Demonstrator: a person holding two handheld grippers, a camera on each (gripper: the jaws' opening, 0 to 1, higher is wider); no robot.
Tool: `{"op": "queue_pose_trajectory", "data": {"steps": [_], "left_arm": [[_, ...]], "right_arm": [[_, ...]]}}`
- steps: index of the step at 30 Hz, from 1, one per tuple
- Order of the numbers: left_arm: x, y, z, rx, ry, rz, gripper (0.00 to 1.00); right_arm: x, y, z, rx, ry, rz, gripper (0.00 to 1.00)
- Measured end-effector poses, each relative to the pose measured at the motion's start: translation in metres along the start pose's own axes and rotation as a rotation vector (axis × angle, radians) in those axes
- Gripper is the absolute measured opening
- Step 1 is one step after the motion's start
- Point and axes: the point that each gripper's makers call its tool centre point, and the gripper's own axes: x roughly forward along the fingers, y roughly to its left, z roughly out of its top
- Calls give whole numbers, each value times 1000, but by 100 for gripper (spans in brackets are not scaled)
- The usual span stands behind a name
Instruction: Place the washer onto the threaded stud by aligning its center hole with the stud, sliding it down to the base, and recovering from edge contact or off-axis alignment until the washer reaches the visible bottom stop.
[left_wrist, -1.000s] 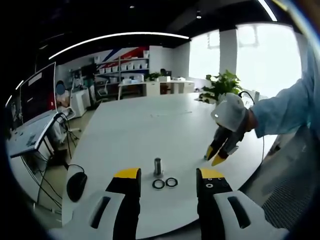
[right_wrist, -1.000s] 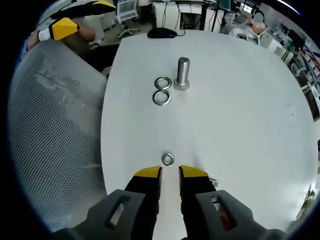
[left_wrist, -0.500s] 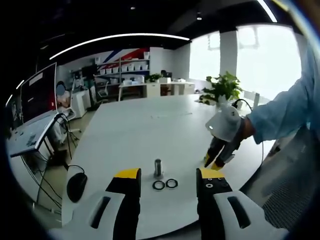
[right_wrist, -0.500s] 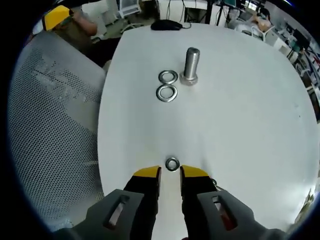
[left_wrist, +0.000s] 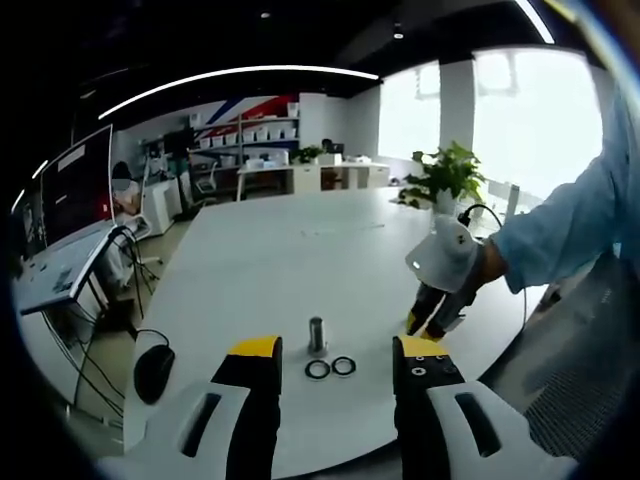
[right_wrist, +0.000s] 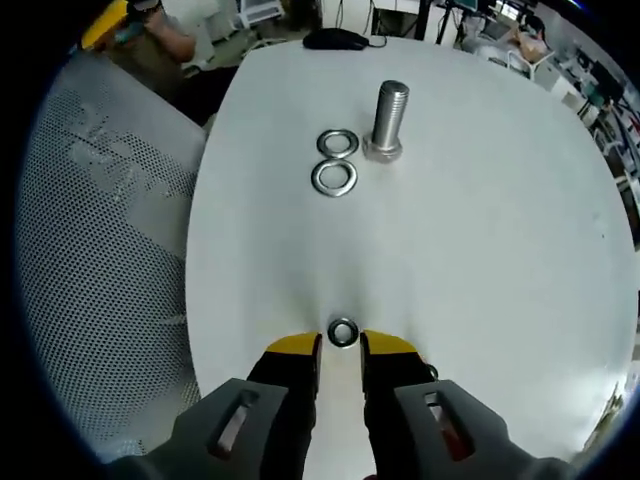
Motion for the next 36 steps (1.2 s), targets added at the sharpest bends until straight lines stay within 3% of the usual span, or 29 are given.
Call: {"op": "queue_pose_trajectory", "data": {"steps": [19, 36], "left_arm": [[0, 0, -1, 0, 3, 0, 42], [0, -1, 0, 3, 1, -2, 42]], "right_arm": [[0, 2, 0, -27, 1, -12, 14], [-32, 3, -4, -5, -35, -1, 14]]}}
